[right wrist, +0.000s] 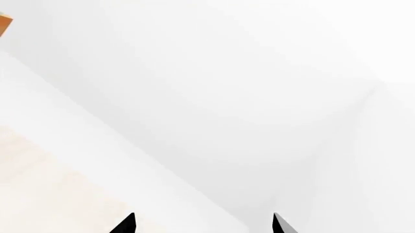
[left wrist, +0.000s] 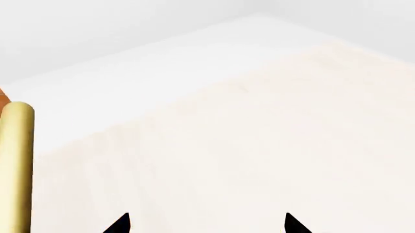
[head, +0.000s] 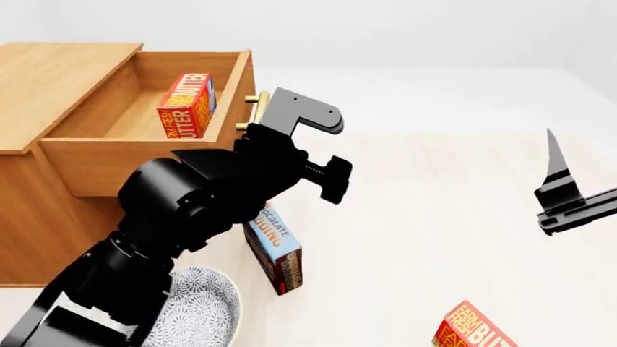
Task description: Put the butter at the front in the top drawer of the cabinet and close it.
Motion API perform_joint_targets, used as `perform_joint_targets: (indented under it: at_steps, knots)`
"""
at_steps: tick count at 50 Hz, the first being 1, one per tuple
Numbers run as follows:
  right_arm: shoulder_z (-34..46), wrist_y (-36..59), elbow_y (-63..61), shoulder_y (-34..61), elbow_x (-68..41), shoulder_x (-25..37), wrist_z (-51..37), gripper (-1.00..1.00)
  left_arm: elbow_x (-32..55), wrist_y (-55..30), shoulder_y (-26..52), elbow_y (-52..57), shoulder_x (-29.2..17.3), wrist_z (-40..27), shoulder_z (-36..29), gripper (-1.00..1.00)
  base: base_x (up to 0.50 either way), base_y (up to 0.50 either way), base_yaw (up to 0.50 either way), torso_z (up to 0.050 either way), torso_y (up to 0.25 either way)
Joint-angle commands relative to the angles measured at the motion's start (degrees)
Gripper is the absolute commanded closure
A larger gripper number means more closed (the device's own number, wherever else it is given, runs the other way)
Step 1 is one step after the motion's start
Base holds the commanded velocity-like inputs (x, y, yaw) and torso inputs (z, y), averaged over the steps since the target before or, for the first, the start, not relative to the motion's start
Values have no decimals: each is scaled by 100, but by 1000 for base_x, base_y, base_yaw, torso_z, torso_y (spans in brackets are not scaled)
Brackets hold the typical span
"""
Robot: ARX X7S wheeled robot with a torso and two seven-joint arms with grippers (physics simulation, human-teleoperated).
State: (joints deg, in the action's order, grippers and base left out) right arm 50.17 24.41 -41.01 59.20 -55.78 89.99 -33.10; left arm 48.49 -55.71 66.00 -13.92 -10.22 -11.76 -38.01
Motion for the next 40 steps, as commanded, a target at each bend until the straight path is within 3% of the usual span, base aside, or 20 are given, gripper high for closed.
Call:
perform_joint_targets:
  at_steps: [1, 40]
  knots:
    - [-5, -10, -15, -29, -5, 0, -5, -100, -175, 283, -80, -394, -181, 116, -25, -100, 0, 0, 0, 0, 0]
    - [-108, 15, -12, -50, 0, -1, 165, -100, -376, 622, 101, -1167, -1358, 241, 415, -100, 0, 0, 0, 0, 0]
